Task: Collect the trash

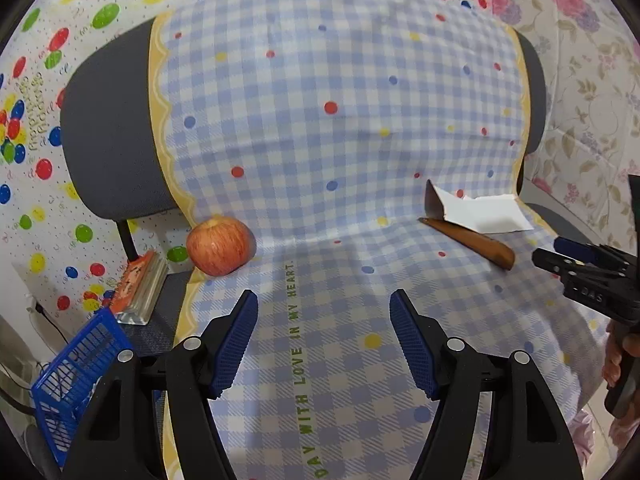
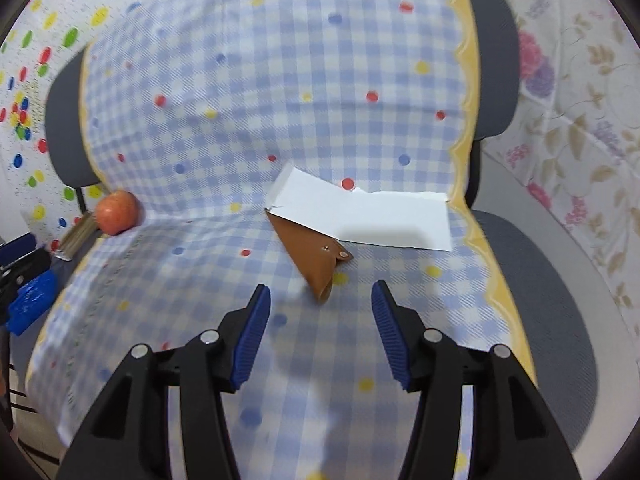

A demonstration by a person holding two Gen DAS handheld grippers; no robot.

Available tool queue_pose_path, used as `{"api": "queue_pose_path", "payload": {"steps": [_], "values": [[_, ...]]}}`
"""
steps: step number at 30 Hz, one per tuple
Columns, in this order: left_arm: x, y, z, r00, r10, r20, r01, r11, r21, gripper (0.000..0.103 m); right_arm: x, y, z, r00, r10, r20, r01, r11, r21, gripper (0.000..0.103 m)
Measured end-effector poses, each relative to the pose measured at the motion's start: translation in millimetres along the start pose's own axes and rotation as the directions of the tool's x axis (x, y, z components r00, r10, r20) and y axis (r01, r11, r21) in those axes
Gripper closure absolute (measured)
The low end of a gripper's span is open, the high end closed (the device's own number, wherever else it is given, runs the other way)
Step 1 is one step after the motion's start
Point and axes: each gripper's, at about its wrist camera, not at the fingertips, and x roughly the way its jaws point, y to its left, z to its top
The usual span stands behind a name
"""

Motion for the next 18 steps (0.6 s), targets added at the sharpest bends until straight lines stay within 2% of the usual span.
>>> {"api": "queue_pose_path", "payload": {"steps": [2, 7, 8, 9, 12, 14, 18], "values": [[8, 2, -1, 1.000, -0.003, -0.012, 0.003, 1.000, -0.007, 0.034, 17, 1, 2, 1.000, 0.003, -0.026, -0.003, 1.000, -0.003, 0.051], [23, 6, -5, 0.999, -0.007, -0.039, 0.006, 1.000, -0.024, 0.034, 55, 0, 6, 0.995, 0.021, -0.100, -0.021, 1.000, 0.006, 0.059], [24, 7, -5, 0.999, -0.009, -0.042, 0.007, 1.000, -0.025, 0.034, 59, -1, 6, 0.993, 0.024, -0.117, -0.023, 1.000, 0.011, 0.065], [25, 7, -6, 0.999, -0.010, -0.042, 0.009, 1.000, -0.027, 0.034, 61, -1, 6, 0.991, 0.034, -0.130, -0.032, 0.999, 0.019, 0.078], [23, 8, -8, 0.999, -0.014, -0.040, 0.013, 0.999, -0.032, 0.034, 56, 5, 6, 0.990, 0.058, -0.130, -0.057, 0.998, 0.017, 0.091], [20, 9, -10, 0.999, -0.015, -0.036, 0.014, 0.999, -0.033, 0.034, 47, 13, 4, 0.992, 0.056, -0.117, -0.056, 0.998, 0.002, 0.095], [12, 9, -15, 0.999, -0.013, -0.031, 0.012, 0.999, -0.036, 0.034, 19, 39, -5, 0.992, 0.088, -0.094, -0.089, 0.996, -0.001, 0.096]]}}
